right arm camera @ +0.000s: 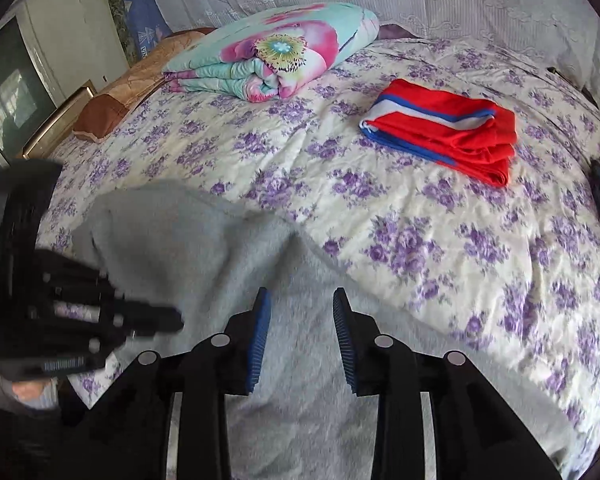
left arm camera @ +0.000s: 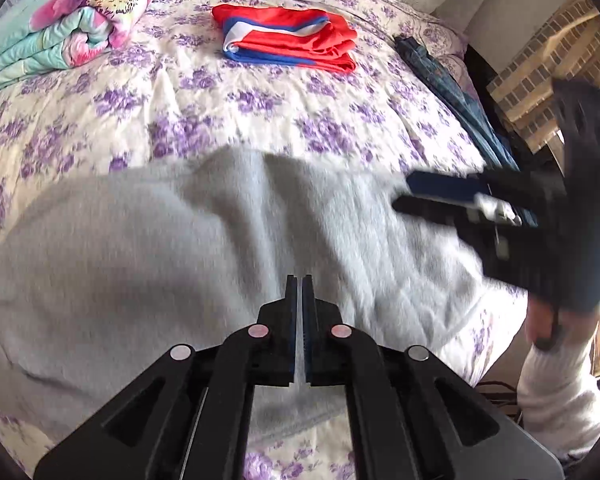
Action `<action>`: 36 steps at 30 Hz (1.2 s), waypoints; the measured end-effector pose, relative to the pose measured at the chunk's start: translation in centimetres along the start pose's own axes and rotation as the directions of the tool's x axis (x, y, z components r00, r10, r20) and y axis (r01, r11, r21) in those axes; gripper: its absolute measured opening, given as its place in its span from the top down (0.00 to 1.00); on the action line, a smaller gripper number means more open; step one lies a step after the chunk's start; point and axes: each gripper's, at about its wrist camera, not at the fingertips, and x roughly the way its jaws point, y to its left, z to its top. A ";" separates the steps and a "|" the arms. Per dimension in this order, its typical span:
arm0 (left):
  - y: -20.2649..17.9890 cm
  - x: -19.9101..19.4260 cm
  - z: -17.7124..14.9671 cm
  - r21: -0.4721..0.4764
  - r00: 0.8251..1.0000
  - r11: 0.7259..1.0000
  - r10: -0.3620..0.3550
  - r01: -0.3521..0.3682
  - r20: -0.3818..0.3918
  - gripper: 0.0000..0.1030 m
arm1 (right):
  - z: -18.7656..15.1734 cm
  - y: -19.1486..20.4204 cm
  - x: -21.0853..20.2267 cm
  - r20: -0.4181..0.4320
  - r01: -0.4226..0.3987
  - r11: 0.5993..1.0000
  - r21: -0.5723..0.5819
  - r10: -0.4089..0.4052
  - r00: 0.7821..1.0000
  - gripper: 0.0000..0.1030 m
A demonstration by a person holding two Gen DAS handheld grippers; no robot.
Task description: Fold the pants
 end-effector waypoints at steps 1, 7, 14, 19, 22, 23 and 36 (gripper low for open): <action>0.3 0.8 1.4 -0.008 1.000 1.000 -0.003 0.003 -0.009 0.99 | -1.2 -0.1 -0.2 -0.002 -0.007 1.000 0.022 0.007 1.000 0.70; 1.6 8.4 6.4 -0.067 0.989 0.998 -0.020 0.010 -0.147 1.00 | -6.1 -0.4 -2.8 0.036 0.030 0.996 0.084 -0.033 0.999 0.76; 3.2 9.2 6.6 -0.122 0.987 0.990 -0.083 0.066 -0.141 0.99 | -8.5 0.4 -2.0 -0.005 -0.015 0.994 0.112 0.016 1.000 0.76; 2.8 9.3 6.5 -0.090 0.989 0.995 -0.061 0.050 -0.134 0.99 | -11.7 0.7 2.2 -0.096 0.025 0.987 0.156 -0.010 0.995 0.75; 3.0 9.4 6.5 -0.093 0.989 0.994 -0.075 0.063 -0.131 0.99 | -12.4 1.2 1.9 -0.030 0.042 0.983 0.180 -0.037 0.999 0.74; 3.2 9.4 6.5 -0.099 0.988 0.993 -0.083 0.070 -0.131 0.99 | -12.5 1.0 1.7 -0.010 0.029 0.978 0.206 -0.028 1.000 0.74; -6.1 4.2 -0.9 0.131 0.992 0.984 -0.121 0.125 -0.036 0.57 | -22.0 -13.3 -12.2 0.228 -0.040 0.674 0.738 -0.193 0.954 0.18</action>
